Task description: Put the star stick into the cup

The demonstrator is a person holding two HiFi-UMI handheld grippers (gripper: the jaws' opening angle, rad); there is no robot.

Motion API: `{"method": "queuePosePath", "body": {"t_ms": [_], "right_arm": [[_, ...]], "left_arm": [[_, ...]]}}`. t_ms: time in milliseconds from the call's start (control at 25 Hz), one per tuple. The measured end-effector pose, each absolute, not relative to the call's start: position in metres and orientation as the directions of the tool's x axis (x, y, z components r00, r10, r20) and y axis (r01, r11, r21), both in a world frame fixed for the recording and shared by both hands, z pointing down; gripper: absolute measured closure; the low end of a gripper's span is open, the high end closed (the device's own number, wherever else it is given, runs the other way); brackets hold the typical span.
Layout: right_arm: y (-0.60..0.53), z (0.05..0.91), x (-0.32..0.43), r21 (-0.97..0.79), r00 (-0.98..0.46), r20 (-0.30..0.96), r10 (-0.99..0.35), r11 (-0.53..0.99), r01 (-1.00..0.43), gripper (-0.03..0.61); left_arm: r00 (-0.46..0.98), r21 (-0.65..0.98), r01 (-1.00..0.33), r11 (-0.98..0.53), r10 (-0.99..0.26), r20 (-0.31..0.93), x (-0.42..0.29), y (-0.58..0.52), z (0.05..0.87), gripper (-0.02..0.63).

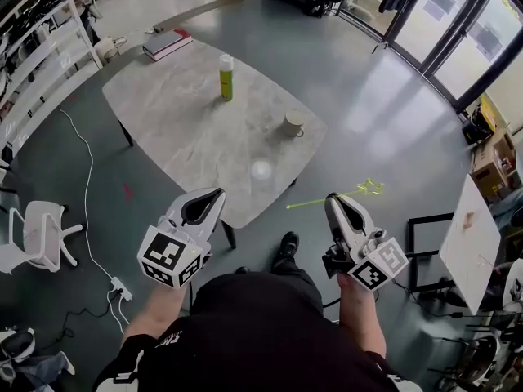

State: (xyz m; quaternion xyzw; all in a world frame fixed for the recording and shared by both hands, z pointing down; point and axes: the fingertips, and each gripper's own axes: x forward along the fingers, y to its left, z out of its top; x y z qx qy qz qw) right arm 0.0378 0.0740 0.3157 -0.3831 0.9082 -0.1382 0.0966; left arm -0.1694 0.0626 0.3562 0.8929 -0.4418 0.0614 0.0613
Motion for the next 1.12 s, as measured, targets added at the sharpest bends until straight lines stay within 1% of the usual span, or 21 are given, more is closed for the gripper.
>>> {"method": "queuePosePath", "body": {"t_ms": [400,840,1120], "right_arm": [[-0.010,0.320,0.057,-0.339,-0.739,-0.073,-0.669,0.714,-0.613,0.550],[-0.117,0.327,0.108,-0.383,-0.809,-0.056,-0.586,0.760,-0.524,0.551],[-0.160,0.343,0.123,-0.422,-0.872,-0.039,-0.488,0.799,-0.428,0.551]], "left_arm": [[0.537,0.069,-0.843,-0.533,-0.826,0.173,-0.154,-0.002,0.362,0.611],[0.462,0.068,-0.886,-0.458,-0.864,0.202,-0.091,-0.089,0.352,0.611],[0.395,0.090,-0.919,-0.385,-0.887,0.238,-0.059,-0.126,0.359,0.611]]}}
